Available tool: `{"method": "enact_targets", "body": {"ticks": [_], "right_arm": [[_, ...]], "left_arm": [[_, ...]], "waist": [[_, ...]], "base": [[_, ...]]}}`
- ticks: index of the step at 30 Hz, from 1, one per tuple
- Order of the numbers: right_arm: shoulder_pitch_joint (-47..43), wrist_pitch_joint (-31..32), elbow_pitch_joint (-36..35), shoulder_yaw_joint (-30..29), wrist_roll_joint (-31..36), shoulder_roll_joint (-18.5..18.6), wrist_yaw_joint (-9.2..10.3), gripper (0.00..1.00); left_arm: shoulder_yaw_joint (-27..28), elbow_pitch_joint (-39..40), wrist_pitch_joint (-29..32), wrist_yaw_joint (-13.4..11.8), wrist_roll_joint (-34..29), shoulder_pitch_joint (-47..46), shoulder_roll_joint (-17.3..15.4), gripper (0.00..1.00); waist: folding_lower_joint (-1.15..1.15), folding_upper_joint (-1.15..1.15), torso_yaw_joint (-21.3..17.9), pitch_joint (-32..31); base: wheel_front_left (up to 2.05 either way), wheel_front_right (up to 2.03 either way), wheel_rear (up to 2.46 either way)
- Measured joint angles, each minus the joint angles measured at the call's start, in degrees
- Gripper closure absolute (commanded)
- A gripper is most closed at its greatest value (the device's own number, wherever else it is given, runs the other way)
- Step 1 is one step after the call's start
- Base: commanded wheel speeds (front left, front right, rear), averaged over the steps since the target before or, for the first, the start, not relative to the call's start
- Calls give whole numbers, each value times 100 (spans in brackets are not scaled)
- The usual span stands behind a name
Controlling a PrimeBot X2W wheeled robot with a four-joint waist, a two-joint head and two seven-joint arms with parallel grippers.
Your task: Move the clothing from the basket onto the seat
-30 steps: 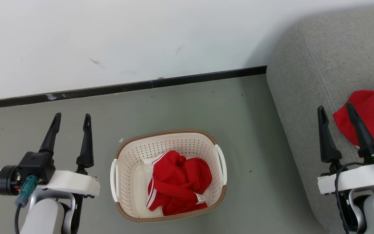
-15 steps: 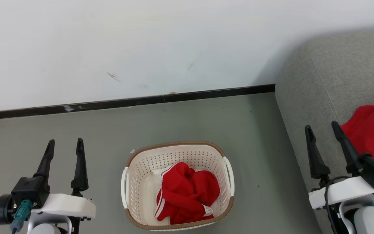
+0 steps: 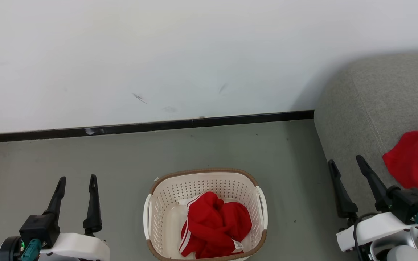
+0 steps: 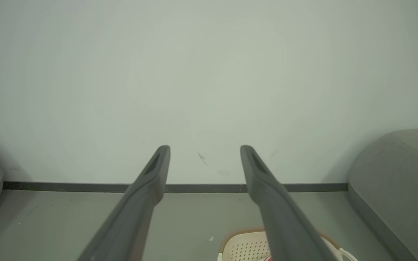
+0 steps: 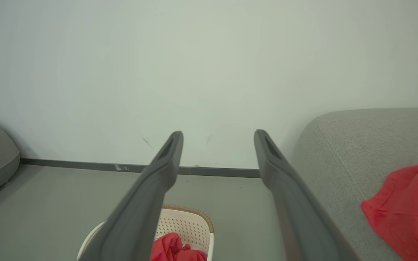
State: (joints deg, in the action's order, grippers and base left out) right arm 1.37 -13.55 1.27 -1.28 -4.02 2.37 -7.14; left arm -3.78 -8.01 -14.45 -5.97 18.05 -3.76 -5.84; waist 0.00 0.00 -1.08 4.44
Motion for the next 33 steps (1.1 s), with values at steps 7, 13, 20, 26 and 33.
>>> {"method": "enact_targets", "body": {"ticks": [7, 13, 20, 26, 33], "right_arm": [[-60, 1, 25, 25, -7, 0, 0, 0], [-170, 2, 48, 62, -22, 0, 0, 0], [-231, 54, 12, 60, -23, -1, 0, 0], [-231, 60, -47, 69, -48, -1, 0, 0], [-231, 63, -112, 70, -48, -1, 0, 0]], "left_arm": [[-47, -115, 0, 1, 1, 102, 8, 0], [-47, -148, 0, 1, 8, 174, 8, 0], [-46, -148, 0, 1, 8, 188, 7, 0], [-45, -142, 0, 0, 8, 188, 0, 0], [-70, -146, 27, 1, 3, 188, -55, 0]], "waist": [[0, 0, 36, -111], [0, 0, 33, -166], [0, 0, 31, -152], [0, 0, 35, -103], [0, 0, 34, -10]], "base": [[0, 0, 0], [0, 0, 0], [0, 0, 0], [0, 0, 0], [0, 0, 0]]}}
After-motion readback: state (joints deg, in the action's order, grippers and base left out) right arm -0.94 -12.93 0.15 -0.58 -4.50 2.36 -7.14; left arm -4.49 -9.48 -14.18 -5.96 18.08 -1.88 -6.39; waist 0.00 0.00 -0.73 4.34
